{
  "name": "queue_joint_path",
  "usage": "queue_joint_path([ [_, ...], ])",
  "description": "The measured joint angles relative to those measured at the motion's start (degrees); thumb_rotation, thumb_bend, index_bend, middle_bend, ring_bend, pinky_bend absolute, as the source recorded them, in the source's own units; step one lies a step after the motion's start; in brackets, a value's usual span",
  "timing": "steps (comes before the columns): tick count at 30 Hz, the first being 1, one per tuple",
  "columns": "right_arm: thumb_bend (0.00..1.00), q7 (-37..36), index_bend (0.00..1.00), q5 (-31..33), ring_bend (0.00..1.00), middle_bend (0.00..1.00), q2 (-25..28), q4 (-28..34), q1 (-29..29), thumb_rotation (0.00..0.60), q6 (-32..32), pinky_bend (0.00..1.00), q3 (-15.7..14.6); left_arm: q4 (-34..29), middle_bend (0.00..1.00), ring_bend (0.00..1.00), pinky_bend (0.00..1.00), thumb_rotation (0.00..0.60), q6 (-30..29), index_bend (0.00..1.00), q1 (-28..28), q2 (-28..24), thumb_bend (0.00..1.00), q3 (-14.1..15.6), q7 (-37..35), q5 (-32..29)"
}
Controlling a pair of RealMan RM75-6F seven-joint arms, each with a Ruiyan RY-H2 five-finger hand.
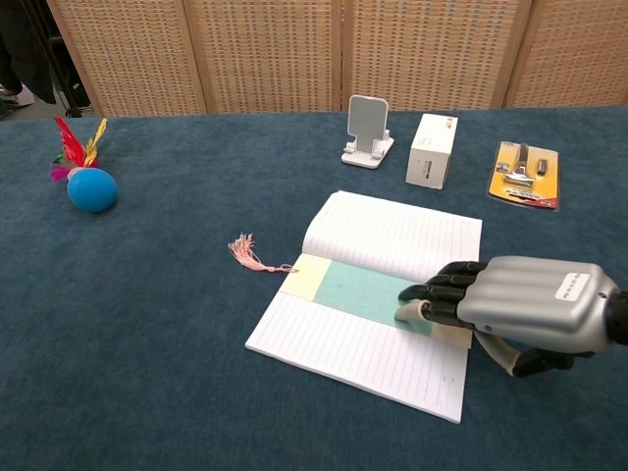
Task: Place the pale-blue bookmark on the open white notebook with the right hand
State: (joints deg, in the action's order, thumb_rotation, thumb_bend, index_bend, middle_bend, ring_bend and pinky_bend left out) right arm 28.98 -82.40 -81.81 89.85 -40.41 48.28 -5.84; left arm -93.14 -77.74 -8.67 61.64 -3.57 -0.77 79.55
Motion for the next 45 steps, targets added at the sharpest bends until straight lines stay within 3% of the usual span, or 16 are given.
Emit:
queue_joint_path([
  [28, 1.0, -1.4, 0.0, -1.8, 0.0, 0.0, 0.8, 0.0, 1.4, 0.6, 0.9, 0.04, 0.1, -0.1, 0.0, 0.0, 0.0, 0.6, -0.2, 0.0, 0.2, -0.1, 0.0, 0.3, 0.0, 0.5],
  [45, 1.0, -9.0, 0.0, -10.1, 0.0, 0.0, 4.7, 6.3, 2.9, 0.6, 9.8, 0.02, 1.5, -0.4, 0.0, 0.0, 0.0, 0.6, -1.1, 0.0, 0.6, -0.4, 0.0, 0.7, -0.7, 1.5],
])
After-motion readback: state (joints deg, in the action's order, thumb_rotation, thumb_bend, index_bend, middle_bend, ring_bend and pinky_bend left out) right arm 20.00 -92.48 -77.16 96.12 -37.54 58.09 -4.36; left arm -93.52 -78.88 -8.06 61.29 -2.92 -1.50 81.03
